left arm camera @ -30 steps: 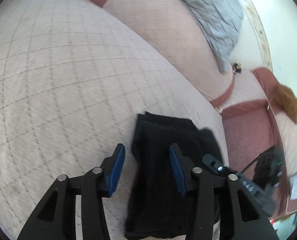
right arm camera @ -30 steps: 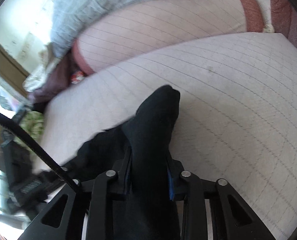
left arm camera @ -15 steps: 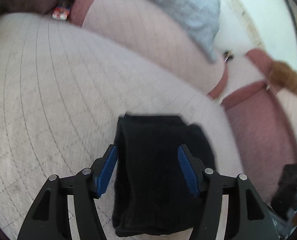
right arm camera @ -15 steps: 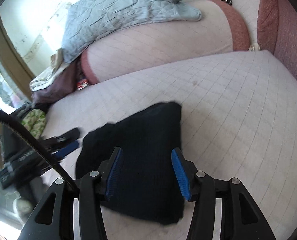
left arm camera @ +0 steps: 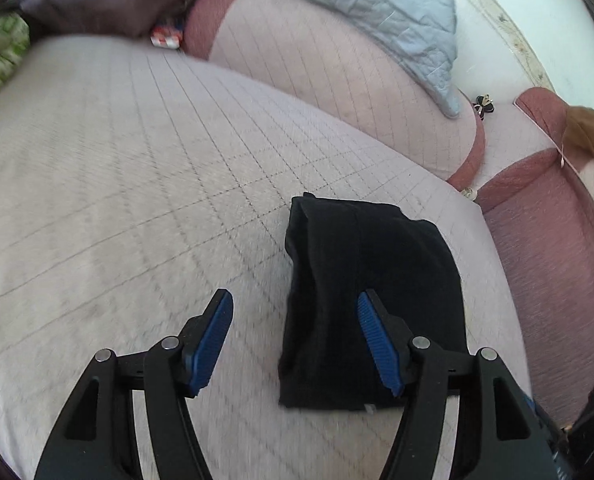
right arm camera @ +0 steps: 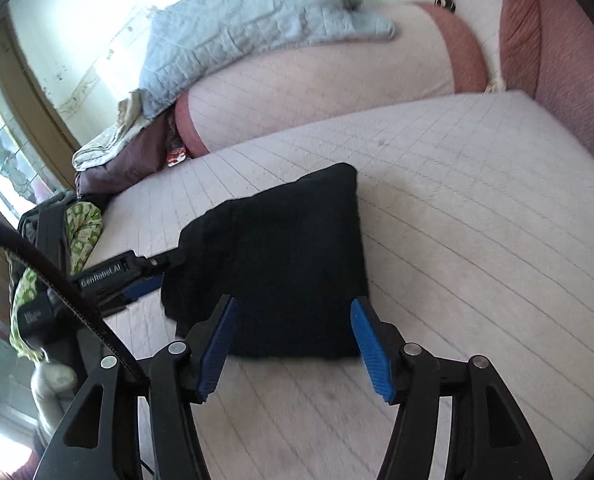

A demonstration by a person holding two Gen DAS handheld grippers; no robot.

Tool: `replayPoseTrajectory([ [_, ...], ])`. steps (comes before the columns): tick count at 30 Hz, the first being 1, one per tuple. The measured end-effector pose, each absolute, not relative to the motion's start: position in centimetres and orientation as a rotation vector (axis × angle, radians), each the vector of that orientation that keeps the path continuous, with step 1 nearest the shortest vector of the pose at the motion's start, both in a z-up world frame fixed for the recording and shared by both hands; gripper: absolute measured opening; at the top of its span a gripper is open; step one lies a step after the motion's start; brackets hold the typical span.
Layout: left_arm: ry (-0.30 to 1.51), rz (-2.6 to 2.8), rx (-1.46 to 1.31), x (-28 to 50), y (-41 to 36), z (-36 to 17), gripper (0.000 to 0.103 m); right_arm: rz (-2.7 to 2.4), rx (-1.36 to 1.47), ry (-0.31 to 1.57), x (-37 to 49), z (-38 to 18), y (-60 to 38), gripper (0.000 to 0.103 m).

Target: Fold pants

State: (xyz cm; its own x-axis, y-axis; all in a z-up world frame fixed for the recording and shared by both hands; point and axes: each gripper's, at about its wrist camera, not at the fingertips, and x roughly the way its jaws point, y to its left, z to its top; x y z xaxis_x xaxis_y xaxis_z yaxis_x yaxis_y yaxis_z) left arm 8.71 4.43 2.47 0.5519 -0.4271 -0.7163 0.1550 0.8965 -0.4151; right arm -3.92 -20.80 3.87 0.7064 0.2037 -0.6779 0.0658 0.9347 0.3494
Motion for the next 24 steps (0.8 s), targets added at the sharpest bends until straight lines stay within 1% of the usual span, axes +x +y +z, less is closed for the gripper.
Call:
replayPoseTrajectory([
  [2,0.887,-0.334,-0.286,6.9,3.7,3.5,0.064,0.073,0.338,0.768,-6.8,3.7,-20.6,0.065],
  [5,0.843,-0.32,-0.221,3.8,2.7,4.2,0.069,0.065,0.296,0.756,-10.1,3.4,-20.3,0.067],
  [11,0.847,-0.257,-0.133,-1.7,1.8,3.1,0.07,0.079,0.235,0.774,-15.3,1.8,-20.6,0.068],
  [17,0.879,-0.193,-0.075,-4.1,2.1,1.4,0.07,0.092,0.303,0.765,-15.8,1.5,-20.9,0.068],
  [24,0.898,-0.191,-0.062,-4.5,2.5,0.7,0.07,0.082,0.259,0.781,-15.8,0.9,-19.6,0.07],
])
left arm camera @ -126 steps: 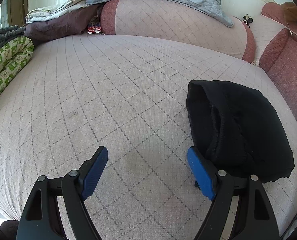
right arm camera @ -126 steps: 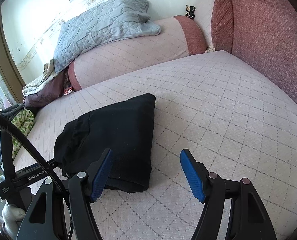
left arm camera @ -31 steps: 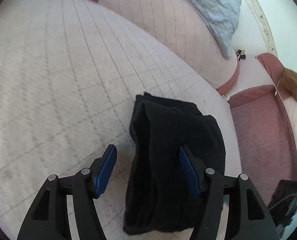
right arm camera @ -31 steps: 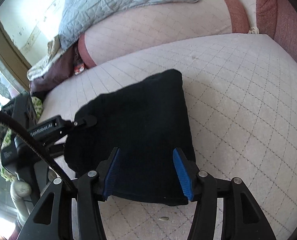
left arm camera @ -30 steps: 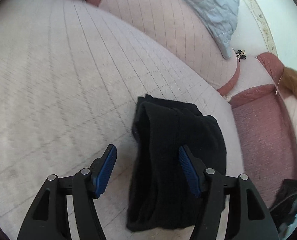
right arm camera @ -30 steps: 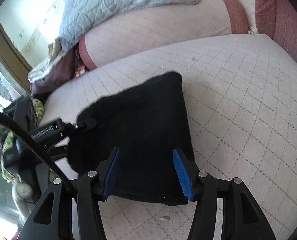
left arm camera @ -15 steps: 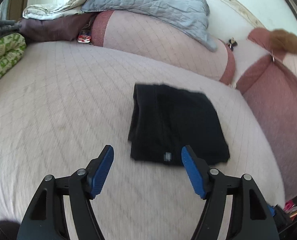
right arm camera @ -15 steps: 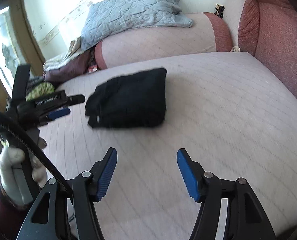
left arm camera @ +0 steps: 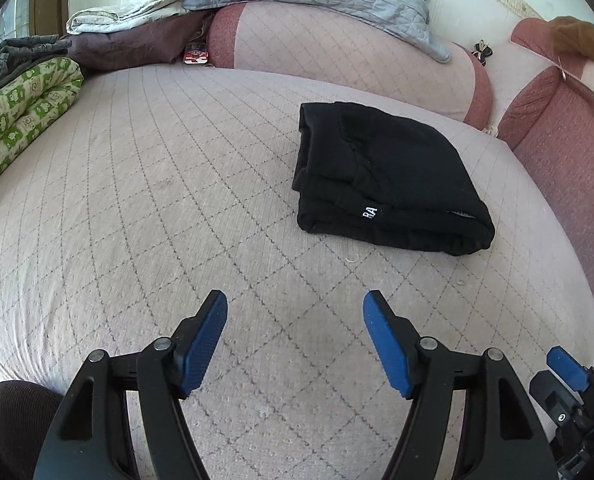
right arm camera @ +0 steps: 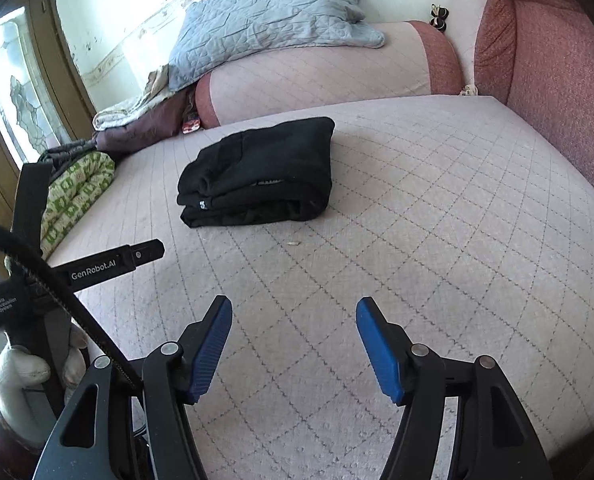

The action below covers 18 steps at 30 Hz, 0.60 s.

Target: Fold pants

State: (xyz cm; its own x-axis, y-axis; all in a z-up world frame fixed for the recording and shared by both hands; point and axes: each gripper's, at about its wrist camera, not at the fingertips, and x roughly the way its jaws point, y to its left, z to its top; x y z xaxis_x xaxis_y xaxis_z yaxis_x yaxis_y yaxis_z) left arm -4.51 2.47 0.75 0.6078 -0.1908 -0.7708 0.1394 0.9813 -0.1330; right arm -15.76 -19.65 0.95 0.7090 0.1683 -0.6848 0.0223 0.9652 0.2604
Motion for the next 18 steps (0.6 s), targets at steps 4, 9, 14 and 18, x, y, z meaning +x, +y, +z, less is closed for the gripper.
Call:
replayPoseTrajectory([
  [4,0.917,-0.202,-0.062,-4.2,2.5,0.4,0.07,0.073,0.265,0.8,-15.5,0.4,-19.5,0.071],
  [9,0.944,-0.205,-0.064,-3.8,2.8,-0.1,0.07,0.063,0.264,0.825,-15.0,-0.3,-19.4,0.072],
  [14,0.968,-0.204,-0.064,-3.3,2.9,-0.6,0.07,0.061,0.253,0.847,-14.5,-1.0,-19.0,0.073],
  [18,0.973,-0.205,-0.063,-3.1,3.0,-0.7,0.07,0.057,0.246,0.858,-14.4,-1.4,-18.9,0.074],
])
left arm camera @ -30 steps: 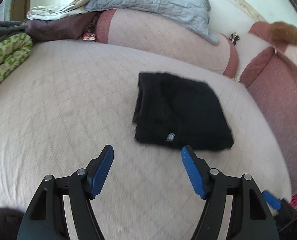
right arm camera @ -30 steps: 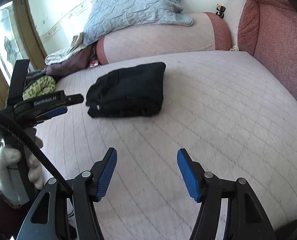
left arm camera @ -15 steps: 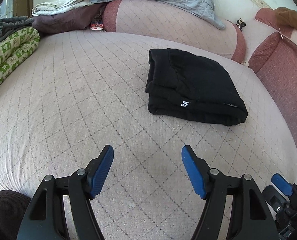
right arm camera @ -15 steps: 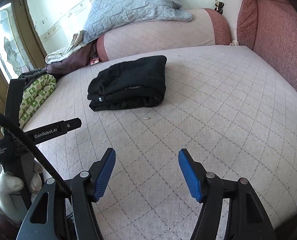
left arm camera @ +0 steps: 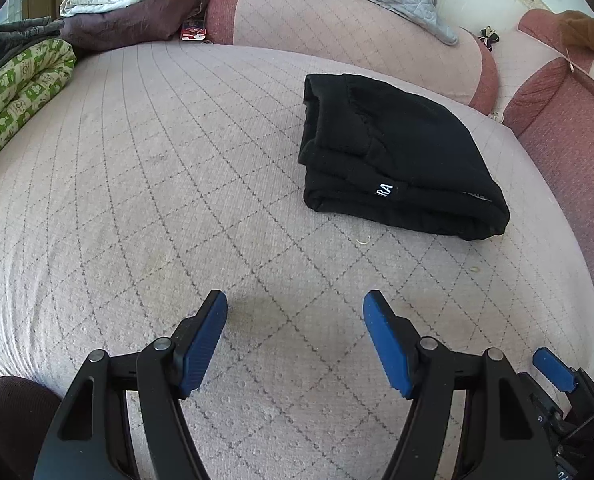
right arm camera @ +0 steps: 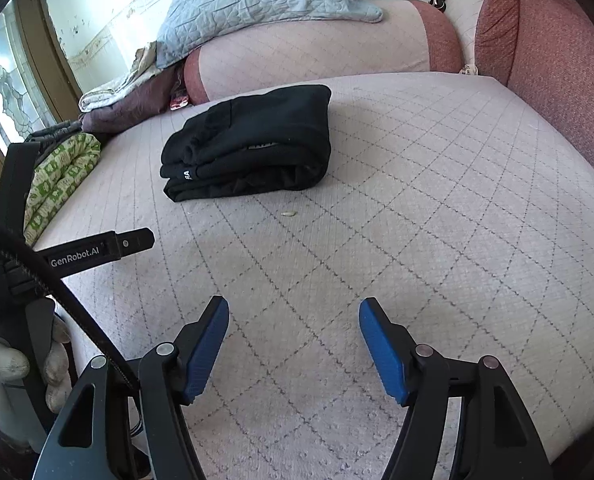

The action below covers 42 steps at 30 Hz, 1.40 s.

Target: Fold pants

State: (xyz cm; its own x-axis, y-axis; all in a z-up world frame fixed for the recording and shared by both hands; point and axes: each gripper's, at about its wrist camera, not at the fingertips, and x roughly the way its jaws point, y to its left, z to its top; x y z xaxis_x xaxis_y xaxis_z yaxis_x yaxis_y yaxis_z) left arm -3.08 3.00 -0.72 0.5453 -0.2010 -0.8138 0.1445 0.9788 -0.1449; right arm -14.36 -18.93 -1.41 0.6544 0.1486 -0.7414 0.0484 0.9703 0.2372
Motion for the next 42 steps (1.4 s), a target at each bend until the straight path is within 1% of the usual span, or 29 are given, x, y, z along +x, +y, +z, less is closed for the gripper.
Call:
replayPoseTrajectory([
  [4,0.964,-0.203,-0.072,-3.2,3.3,-0.6,0.07,0.055,0.258,0.87,-14.1,-1.5,-19.1,0.074],
  [7,0.888,-0.173,-0.083,-4.5,4.5,1.6,0.07,0.11,0.238,0.879,-13.0,0.0,-18.9,0.074],
  [10,0.778,-0.062,-0.074,-7.8,6.9,4.5,0.07,0.165,0.125,0.831,-10.9,2.7,-17.9,0.076],
  [12,0.752,0.001,-0.105,-10.2,8.6,5.5,0.072,0.181,-0.012,0.76,-9.0,4.4,-16.2,0.079],
  [13,0.744,0.035,-0.121,-11.4,9.5,6.0,0.074,0.189,-0.047,0.737,-8.4,4.7,-15.5,0.079],
  [15,0.735,0.104,-0.128,-13.9,11.2,6.9,0.074,0.232,-0.078,0.702,-7.6,4.8,-13.6,0.079],
  [19,0.71,0.253,-0.134,-17.6,14.2,8.6,0.075,0.305,-0.107,0.698,-9.1,2.5,-10.3,0.079],
  [22,0.718,0.313,-0.174,-19.1,15.8,9.1,0.076,0.362,-0.113,0.808,-11.3,-0.6,-8.5,0.079],
  [24,0.72,0.328,-0.207,-19.5,16.6,9.7,0.076,0.386,-0.184,0.838,-12.9,-2.2,-7.3,0.079],
  [25,0.713,0.33,-0.215,-19.6,16.7,10.0,0.076,0.379,-0.23,0.821,-13.6,-2.7,-6.9,0.078],
  [26,0.703,0.325,-0.213,-19.6,16.6,10.4,0.076,0.365,-0.269,0.755,-14.6,-2.7,-6.6,0.079],
  [29,0.663,0.306,-0.183,-19.7,16.0,11.5,0.076,0.334,-0.334,0.712,-15.4,-2.8,-6.5,0.084],
  [31,0.641,0.287,-0.164,-19.6,15.3,11.8,0.079,0.305,-0.305,0.724,-15.6,-3.0,-7.3,0.087],
  [33,0.631,0.271,-0.144,-19.7,14.4,11.7,0.08,0.281,-0.273,0.734,-15.9,-3.2,-8.4,0.092],
  [35,0.641,0.254,-0.124,-19.4,13.7,11.2,0.08,0.263,-0.278,0.733,-15.7,-3.0,-8.9,0.094],
  [42,0.692,0.182,-0.071,-17.5,10.2,8.8,0.08,0.23,-0.272,0.741,-14.9,-2.0,-9.6,0.094],
])
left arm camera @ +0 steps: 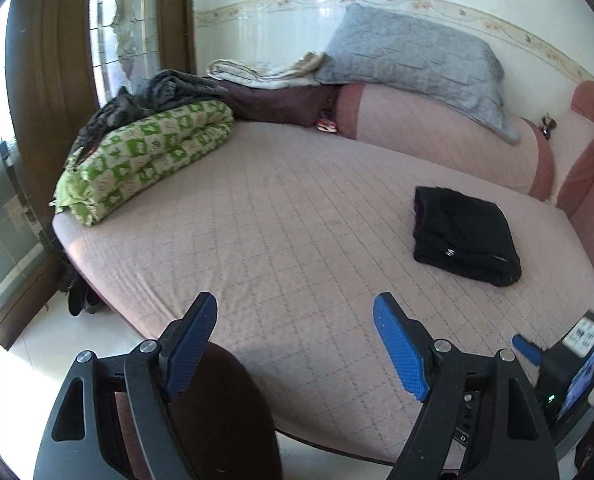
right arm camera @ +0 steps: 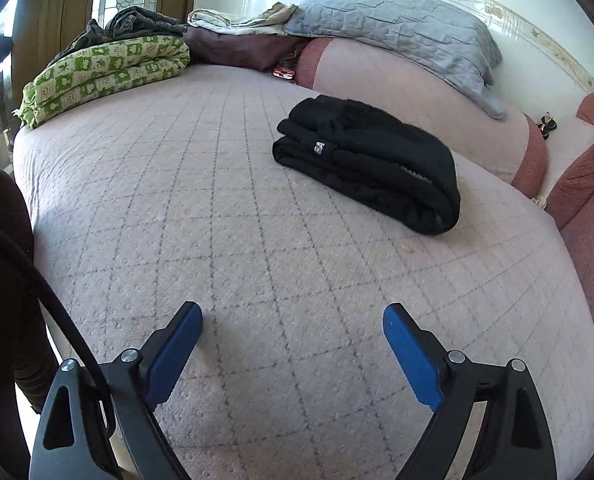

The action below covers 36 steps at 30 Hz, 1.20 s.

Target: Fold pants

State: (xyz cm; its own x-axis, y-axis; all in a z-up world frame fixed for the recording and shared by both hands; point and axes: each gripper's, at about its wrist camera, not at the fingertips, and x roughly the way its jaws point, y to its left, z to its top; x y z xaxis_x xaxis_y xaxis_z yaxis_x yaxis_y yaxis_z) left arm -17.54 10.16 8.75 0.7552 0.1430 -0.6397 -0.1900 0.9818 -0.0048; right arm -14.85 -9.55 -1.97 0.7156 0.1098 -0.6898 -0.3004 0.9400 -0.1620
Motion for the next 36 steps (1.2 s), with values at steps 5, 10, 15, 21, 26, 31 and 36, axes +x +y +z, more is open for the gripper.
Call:
replayPoseTrajectory([
  [5,0.764,0.088,-0.09,-15.1,7.0,6.4,0.08,0.157,-0.186,0.671,-14.6,0.8,-12.4,0.094],
  [10,0.772,0.029,-0.043,-11.9,3.6,5.0,0.08,0.04,-0.067,0.63,-14.2,2.8,-16.6,0.094],
  [15,0.694,-0.003,-0.006,-10.1,1.2,5.6,0.082,-0.055,0.051,0.604,-13.5,4.2,-20.1,0.094],
  [21,0.53,-0.063,-0.009,-8.3,0.3,8.0,0.103,-0.111,0.14,0.593,-13.1,4.9,-22.5,0.094],
  [26,0.51,-0.052,0.019,-5.5,-0.4,8.3,0.103,-0.121,0.138,0.613,-11.9,4.3,-22.0,0.094],
  [31,0.475,-0.052,0.076,-2.8,-1.4,8.9,0.103,-0.123,0.14,0.629,-10.6,3.7,-21.3,0.094],
  [36,0.576,-0.073,0.08,-1.0,-1.0,7.1,0.103,-0.136,0.151,0.638,-9.0,3.3,-21.0,0.094],
])
